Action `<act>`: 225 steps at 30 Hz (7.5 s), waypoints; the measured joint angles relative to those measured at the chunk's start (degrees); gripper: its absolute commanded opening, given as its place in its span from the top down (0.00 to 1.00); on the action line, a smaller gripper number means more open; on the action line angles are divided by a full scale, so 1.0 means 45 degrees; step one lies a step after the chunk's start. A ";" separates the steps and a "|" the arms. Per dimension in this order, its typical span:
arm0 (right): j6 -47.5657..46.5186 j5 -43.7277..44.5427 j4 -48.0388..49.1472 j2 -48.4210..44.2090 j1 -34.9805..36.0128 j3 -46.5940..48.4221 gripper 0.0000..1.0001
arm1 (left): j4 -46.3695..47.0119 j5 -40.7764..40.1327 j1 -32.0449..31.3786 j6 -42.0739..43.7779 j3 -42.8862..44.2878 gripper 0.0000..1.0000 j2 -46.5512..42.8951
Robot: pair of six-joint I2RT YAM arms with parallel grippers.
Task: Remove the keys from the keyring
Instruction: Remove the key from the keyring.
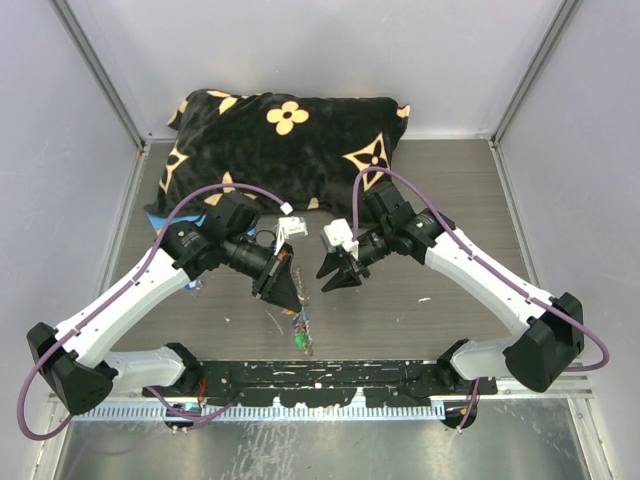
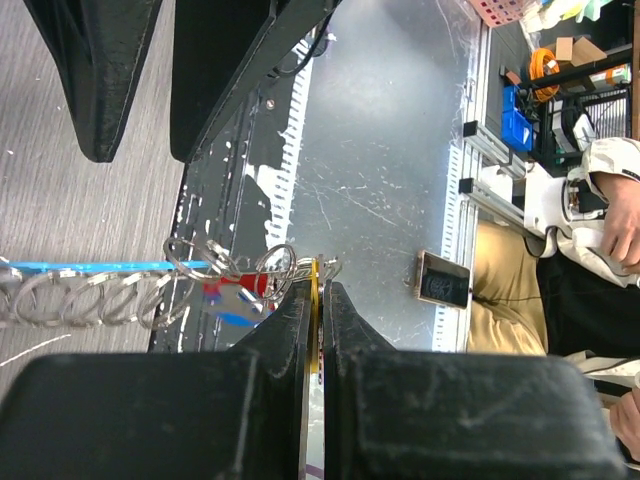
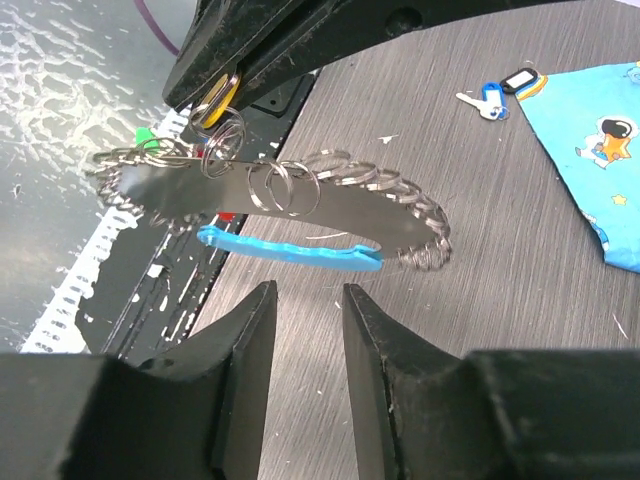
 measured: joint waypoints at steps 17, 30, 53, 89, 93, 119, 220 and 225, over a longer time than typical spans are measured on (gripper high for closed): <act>-0.1069 -0.1783 -0.2249 -0.0005 0.0199 0.0928 0.71 | -0.0155 0.0092 0.0000 -0.0010 -0.0024 1.00 -0.0029; 0.0209 -0.1394 -0.0612 -0.0039 0.1263 -0.0175 0.69 | -0.0155 0.0481 0.0000 0.0568 -0.0024 1.00 0.0058; 0.2832 -0.0102 0.1622 -0.0563 0.1598 -0.0520 0.62 | 0.0413 0.0695 0.0000 0.0102 -0.0024 1.00 0.0491; -0.3502 -0.0719 -0.0665 -0.0573 0.1321 -0.0529 0.99 | 0.1593 0.0233 -0.0015 -0.0520 -0.2288 1.00 -0.0840; -0.4342 -0.0821 -0.0850 -0.0476 0.1311 -0.0539 0.99 | 0.1792 0.0233 -0.0024 -0.0573 -0.2448 1.00 -0.0942; -0.4988 -0.2341 -0.1705 0.0078 0.0831 -0.0534 0.99 | 0.2297 -0.0228 -0.0646 -0.0947 -0.2924 1.00 -0.1171; -0.1316 0.0690 -0.2074 -0.1443 -0.0165 0.1326 0.54 | 0.4954 -0.1175 0.0641 -1.1944 -0.2968 1.00 0.0262; -0.1506 0.1039 -0.2220 -0.1753 -0.0146 0.1763 0.53 | 0.6513 -0.1923 0.0777 -1.4853 -0.2997 1.00 0.0971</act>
